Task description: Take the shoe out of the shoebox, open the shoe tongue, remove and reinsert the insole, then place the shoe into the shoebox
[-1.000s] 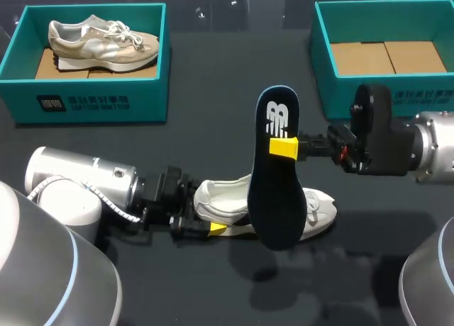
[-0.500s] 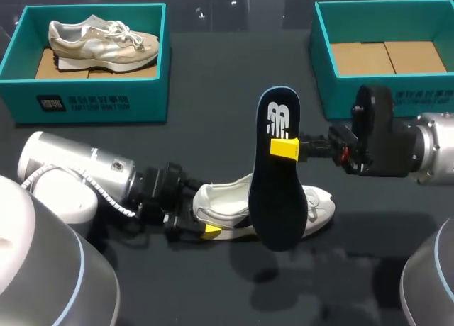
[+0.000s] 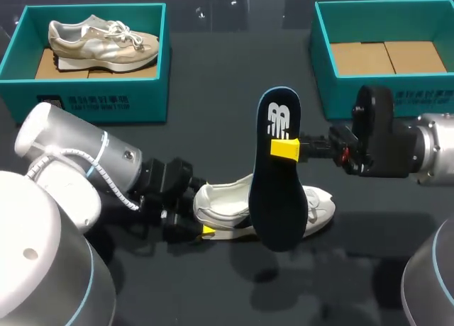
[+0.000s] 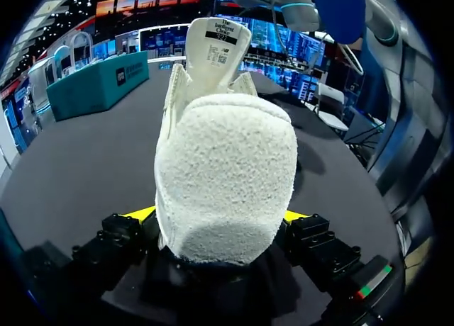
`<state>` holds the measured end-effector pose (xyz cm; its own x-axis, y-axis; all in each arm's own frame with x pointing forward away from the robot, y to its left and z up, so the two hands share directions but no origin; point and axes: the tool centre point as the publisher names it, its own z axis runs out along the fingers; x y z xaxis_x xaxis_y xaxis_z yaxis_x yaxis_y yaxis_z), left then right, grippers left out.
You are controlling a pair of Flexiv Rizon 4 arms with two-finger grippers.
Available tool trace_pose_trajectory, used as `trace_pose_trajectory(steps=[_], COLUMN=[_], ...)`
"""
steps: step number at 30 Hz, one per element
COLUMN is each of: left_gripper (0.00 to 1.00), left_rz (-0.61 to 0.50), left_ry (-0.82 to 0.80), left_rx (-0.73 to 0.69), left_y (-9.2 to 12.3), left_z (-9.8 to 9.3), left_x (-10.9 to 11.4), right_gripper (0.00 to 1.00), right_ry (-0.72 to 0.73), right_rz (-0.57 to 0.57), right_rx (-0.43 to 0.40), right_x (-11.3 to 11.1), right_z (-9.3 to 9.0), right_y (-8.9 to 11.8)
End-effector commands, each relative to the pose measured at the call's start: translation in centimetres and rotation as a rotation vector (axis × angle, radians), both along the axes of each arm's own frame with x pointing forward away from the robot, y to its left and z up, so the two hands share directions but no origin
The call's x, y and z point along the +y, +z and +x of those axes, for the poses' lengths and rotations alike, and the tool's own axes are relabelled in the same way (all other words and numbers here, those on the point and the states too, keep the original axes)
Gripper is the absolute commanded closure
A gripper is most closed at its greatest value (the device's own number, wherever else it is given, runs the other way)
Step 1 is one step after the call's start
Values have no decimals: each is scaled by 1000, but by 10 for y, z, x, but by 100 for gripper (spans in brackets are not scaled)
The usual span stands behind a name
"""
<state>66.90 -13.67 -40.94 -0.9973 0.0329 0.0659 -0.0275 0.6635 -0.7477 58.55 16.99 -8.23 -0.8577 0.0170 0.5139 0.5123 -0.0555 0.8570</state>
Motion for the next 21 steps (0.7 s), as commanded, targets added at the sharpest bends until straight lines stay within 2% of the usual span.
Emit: trace_pose_trajectory(steps=[1, 4, 11, 21], left_gripper=[0, 0, 0, 0], left_rz=[37, 37, 196, 373], left_ry=[-2, -2, 22, 19], left_rx=[-1, -1, -48, -25], left_y=[1, 1, 15, 23], left_z=[0, 0, 2, 1], left_x=[-2, -2, 0, 7], right_gripper=[100, 100, 100, 100], right_ry=[-3, -3, -3, -3], right_rz=[-1, -1, -1, -1], right_rx=[1, 1, 1, 1], right_x=[2, 2, 2, 2], right_z=[-1, -1, -1, -1], right_y=[0, 0, 0, 0])
